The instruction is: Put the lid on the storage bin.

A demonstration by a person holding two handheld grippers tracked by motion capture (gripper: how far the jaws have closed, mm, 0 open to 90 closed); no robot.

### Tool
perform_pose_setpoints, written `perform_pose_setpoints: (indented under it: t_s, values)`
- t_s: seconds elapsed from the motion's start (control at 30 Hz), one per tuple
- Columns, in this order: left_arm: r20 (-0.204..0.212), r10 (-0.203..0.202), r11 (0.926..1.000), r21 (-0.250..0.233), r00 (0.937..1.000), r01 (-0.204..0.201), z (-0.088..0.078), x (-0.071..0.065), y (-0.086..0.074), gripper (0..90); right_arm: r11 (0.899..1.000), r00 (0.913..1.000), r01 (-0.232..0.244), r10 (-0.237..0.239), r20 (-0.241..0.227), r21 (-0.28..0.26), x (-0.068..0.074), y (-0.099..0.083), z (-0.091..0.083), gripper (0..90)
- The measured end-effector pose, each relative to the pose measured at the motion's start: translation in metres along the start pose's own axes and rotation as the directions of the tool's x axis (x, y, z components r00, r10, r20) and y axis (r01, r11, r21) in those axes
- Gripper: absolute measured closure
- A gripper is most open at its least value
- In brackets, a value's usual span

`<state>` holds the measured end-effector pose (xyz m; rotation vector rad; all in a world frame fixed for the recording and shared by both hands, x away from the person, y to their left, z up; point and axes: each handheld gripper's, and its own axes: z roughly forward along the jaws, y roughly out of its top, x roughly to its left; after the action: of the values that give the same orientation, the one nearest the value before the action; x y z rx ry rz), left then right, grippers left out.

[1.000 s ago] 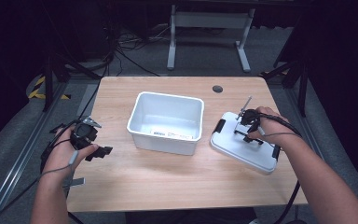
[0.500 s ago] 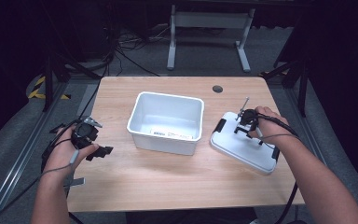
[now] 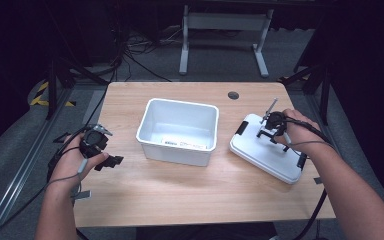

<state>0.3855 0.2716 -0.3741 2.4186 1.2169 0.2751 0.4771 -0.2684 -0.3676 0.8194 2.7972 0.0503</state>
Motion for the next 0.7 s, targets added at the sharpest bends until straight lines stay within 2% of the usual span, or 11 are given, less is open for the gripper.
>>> perform_pose_setpoints:
  t_s: [0.3,0.5,0.7]
  values:
    - [0.001,0.016,0.9999,-0.003,0.9999,-0.016,0.003,-0.001,0.008,20.3,0.999,0.9995,-0.001,0.002,0.032,-0.036,-0.003,-0.004,-0.031,84.4]
    - [0.003,0.024,0.9997,-0.001,0.9997,-0.024,0.004,0.0,0.01,20.2,0.999,0.9988,0.013,-0.011,0.048,-0.044,-0.003,-0.003,-0.045,84.4]
    - [0.004,0.011,0.9999,0.0,0.9999,-0.011,0.003,0.001,0.008,20.1,0.998,0.9976,0.023,-0.019,0.066,-0.063,-0.005,0.001,-0.063,84.4]
